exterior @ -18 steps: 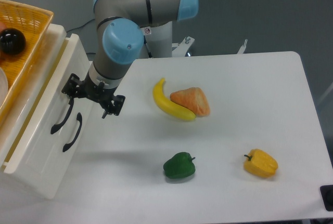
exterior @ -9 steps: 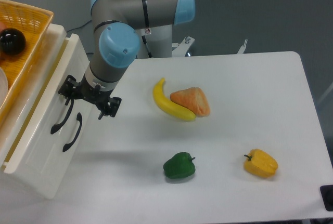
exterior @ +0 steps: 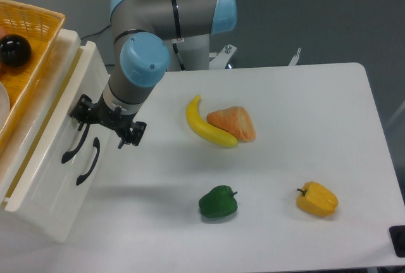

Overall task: Slide the top white drawer open
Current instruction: 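Lower the gripper and hook the upper drawer's black handle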

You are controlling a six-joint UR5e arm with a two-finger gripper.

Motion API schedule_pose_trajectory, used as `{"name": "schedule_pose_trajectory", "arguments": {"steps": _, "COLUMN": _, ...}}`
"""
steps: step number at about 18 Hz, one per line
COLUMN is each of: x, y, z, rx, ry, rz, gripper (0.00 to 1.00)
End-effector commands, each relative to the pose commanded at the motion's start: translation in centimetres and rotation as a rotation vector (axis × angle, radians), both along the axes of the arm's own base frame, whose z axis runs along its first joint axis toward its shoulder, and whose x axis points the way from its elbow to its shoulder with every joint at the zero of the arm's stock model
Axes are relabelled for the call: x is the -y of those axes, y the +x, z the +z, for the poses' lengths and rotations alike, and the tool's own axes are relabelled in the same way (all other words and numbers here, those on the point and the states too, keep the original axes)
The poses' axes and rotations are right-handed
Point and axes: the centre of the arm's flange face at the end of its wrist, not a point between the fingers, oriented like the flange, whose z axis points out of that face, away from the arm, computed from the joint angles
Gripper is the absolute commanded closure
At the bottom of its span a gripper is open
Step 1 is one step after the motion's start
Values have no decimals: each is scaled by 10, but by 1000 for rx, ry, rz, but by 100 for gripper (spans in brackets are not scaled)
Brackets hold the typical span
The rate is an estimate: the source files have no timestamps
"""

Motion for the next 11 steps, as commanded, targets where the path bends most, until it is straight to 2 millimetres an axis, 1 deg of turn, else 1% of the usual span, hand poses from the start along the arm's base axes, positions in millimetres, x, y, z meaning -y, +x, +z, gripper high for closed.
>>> {"name": "schedule_pose_trajectory", "arguments": {"steps": 3, "x": -4, "y": 3, "z": -2, "rx": -4, "ry": 6, "rz": -6, "gripper": 0}}
{"name": "schedule_pose_trajectory", "arguments": {"steps": 9, "x": -5, "y": 3, "z": -7, "rx": -3, "ry": 2, "rz": -9, "gripper": 0}}
{"name": "schedule_pose_trajectory", "arguments": {"steps": 11, "x": -6, "y": 2, "z": -6, "rx": -6, "ry": 6, "rz": -8, "gripper": 4}}
